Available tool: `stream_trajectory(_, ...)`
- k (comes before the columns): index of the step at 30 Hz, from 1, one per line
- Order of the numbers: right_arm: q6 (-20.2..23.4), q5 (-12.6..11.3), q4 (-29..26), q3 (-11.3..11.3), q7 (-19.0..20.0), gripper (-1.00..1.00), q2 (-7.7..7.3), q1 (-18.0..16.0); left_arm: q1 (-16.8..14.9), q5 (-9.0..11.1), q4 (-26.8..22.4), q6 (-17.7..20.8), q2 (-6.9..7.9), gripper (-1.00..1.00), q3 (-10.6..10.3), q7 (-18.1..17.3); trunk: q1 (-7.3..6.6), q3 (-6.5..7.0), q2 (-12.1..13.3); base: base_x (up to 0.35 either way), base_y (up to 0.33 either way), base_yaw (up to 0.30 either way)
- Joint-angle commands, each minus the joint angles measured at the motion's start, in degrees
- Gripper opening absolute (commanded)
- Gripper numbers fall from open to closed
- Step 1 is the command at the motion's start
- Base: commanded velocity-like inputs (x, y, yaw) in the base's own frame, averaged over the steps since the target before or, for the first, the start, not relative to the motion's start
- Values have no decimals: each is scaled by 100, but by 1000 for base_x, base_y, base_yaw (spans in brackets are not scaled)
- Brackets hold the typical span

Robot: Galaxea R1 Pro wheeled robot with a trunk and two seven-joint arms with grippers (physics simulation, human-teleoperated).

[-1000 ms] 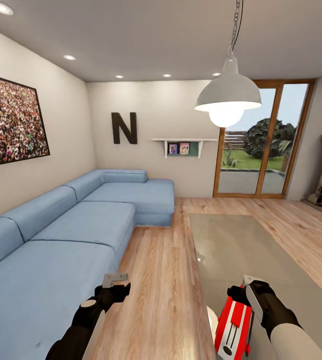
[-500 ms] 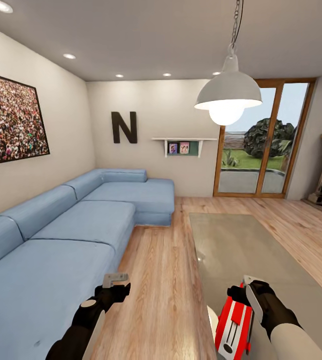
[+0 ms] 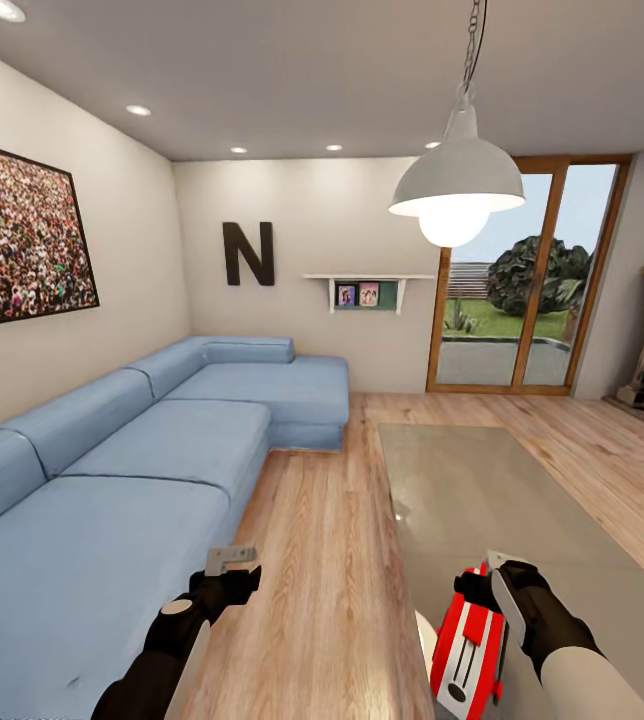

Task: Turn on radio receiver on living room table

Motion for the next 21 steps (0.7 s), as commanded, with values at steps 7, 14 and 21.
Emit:
stream_trajectory(7, 10, 5, 10, 15, -1, 100, 0, 0, 0, 0, 0, 0, -3, 100, 0, 0, 22, -18, -40, 0, 0, 0)
stream_trajectory(14, 10, 5, 17, 17, -1, 100, 0, 0, -1, 0, 2, 0, 1, 100, 0, 0, 132, -108, -241, 0, 0, 0)
stream_trajectory(21, 10, 5, 18, 16, -1, 100, 0, 0, 0, 0, 1, 0, 1, 100, 0, 0, 132, -108, -241, 0, 0, 0)
